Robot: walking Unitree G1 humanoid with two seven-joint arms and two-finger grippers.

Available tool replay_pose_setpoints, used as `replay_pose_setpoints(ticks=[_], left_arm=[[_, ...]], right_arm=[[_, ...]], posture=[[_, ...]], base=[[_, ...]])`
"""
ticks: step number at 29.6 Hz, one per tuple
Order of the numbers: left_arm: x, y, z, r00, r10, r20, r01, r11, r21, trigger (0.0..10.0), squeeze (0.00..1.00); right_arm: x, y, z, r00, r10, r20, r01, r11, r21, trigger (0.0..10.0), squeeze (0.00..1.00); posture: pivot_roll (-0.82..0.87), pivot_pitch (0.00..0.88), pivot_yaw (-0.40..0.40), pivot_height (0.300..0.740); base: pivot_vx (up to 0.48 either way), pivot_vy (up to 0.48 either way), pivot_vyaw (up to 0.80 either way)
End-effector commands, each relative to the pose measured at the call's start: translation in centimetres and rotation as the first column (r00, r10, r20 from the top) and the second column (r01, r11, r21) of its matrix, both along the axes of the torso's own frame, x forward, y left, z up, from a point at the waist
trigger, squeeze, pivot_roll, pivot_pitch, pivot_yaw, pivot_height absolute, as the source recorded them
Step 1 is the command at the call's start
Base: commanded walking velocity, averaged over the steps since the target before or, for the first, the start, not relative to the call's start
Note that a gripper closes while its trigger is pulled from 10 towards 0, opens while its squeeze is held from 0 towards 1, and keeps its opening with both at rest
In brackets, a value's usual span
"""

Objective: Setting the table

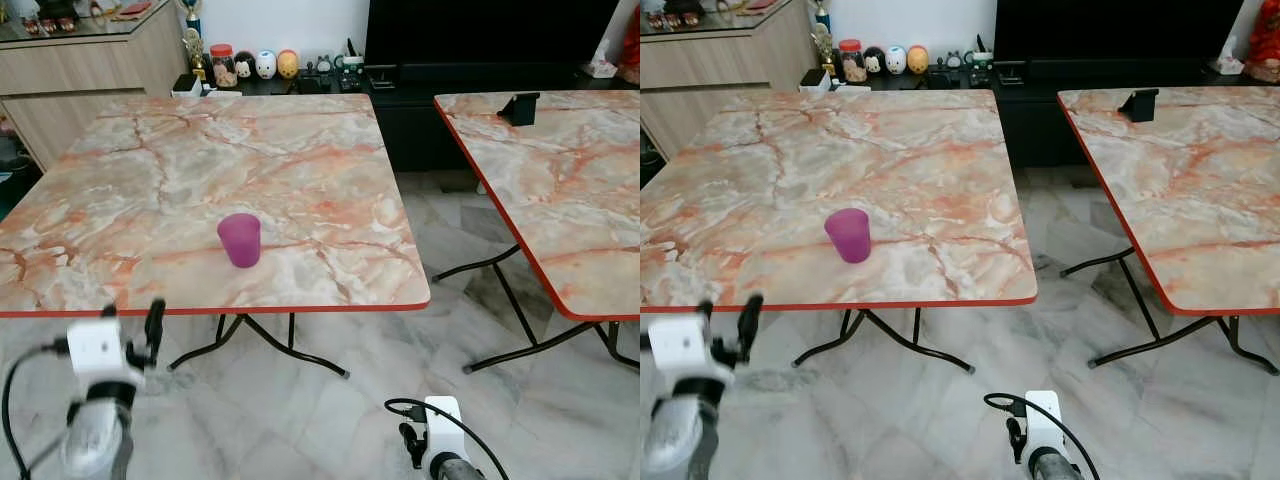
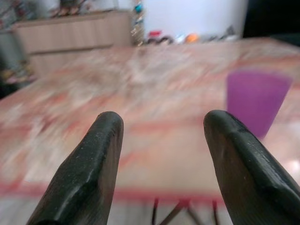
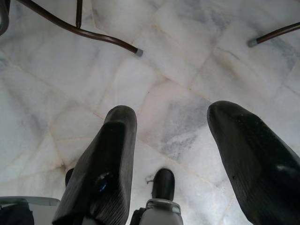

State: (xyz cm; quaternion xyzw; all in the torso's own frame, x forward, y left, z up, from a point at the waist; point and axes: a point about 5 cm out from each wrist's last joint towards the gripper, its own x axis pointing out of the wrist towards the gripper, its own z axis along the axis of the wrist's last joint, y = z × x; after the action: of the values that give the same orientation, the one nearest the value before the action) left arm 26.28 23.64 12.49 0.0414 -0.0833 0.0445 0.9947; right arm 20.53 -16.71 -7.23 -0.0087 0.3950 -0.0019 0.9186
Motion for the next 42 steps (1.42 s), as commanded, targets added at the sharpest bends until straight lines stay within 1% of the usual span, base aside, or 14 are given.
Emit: replay_pose_setpoints(ticks=[1,2,3,7,11,14,18,21,31,36,38,40,42], left_arm=[[1.7,-1.3,1.4,0.996,-0.083,0.019,0.083,0.996,-0.026,10.0,0.0],[1.7,-1.3,1.4,0.996,-0.083,0.019,0.083,0.996,-0.026,10.0,0.0],[2.5,-1.9,2.1,0.994,-0.104,0.034,0.105,0.994,-0.04,10.0,0.0],[3.6,-3.2,2.5,0.989,-0.147,0.032,0.149,0.987,-0.065,10.0,0.0],[4.1,-3.8,2.7,0.988,-0.151,0.032,0.154,0.982,-0.109,10.0,0.0],[4.0,-4.4,2.6,0.986,-0.167,0.018,0.168,0.979,-0.118,10.0,0.0],[4.0,-4.5,2.5,0.986,-0.167,0.015,0.168,0.978,-0.126,10.0,0.0],[3.9,-4.3,2.5,0.988,-0.155,0.02,0.156,0.978,-0.136,10.0,0.0],[4.3,-4.4,3.1,0.986,-0.167,0.03,0.169,0.978,-0.12,10.0,0.0],[4.4,-3.9,3.4,0.989,-0.143,0.042,0.147,0.982,-0.116,10.0,0.0],[4.4,-3.8,3.4,0.989,-0.14,0.035,0.143,0.984,-0.109,10.0,0.0],[4.5,-3.8,3.4,0.99,-0.14,0.032,0.142,0.985,-0.099,10.0,0.0],[4.6,-3.8,3.6,0.99,-0.133,0.039,0.136,0.985,-0.109,10.0,0.0]], right_arm=[[0.1,0.0,0.0,1.0,-0.012,0.002,0.012,1.0,0.004,10.0,0.0],[0.1,0.0,0.0,1.0,-0.012,0.002,0.012,1.0,0.004,10.0,0.0],[0.0,0.0,0.0,1.0,-0.015,0.002,0.015,1.0,0.004,10.0,0.0],[-0.1,0.1,0.0,1.0,-0.026,0.001,0.026,1.0,0.005,10.0,0.0],[-0.2,0.0,-0.1,1.0,-0.028,-0.007,0.028,1.0,0.0,10.0,0.0],[-0.3,0.0,-0.2,0.999,-0.035,-0.01,0.035,0.999,0.003,10.0,0.0],[-0.4,0.0,-0.3,0.999,-0.043,-0.018,0.044,0.999,0.018,10.0,0.0],[-0.4,0.0,-0.2,0.999,-0.043,-0.013,0.044,0.999,0.023,10.0,0.0],[-0.3,0.0,-0.2,1.0,-0.022,-0.008,0.022,1.0,0.017,10.0,0.0],[-0.3,0.1,-0.2,1.0,-0.022,-0.007,0.022,1.0,0.018,10.0,0.0],[-0.2,0.1,-0.1,1.0,0.016,-0.01,-0.016,1.0,-0.002,10.0,0.0],[-0.2,0.2,-0.1,1.0,0.02,-0.016,-0.02,1.0,0.007,10.0,0.0],[-0.1,0.1,-0.1,0.999,0.031,-0.015,-0.031,1.0,-0.003,10.0,0.0]], posture=[[0.0,0.0,0.025,0.74],[0.0,0.0,0.025,0.74],[0.0,0.0,0.027,0.74],[-0.01,0.0,0.029,0.74],[-0.02,0.0,0.03,0.74],[-0.01,0.0,0.028,0.74],[-0.01,0.0,0.027,0.74],[-0.02,0.0,0.028,0.74],[-0.01,0.0,0.029,0.74],[-0.01,0.0,0.027,0.74],[-0.01,0.0,0.025,0.74],[-0.01,0.0,0.024,0.74],[-0.01,0.0,0.024,0.74]], base=[[0.0,0.0,0.0],[0.0,0.0,0.0],[0.0,0.0,0.0],[0.0,0.0,0.0],[0.0,0.0,0.0],[0.0,0.0,0.0],[0.0,0.0,0.0],[0.0,0.0,-0.48],[0.0,0.0,0.0],[0.0,0.0,0.0],[0.0,0.0,0.0],[0.0,0.0,0.0],[0.0,0.0,0.8]])
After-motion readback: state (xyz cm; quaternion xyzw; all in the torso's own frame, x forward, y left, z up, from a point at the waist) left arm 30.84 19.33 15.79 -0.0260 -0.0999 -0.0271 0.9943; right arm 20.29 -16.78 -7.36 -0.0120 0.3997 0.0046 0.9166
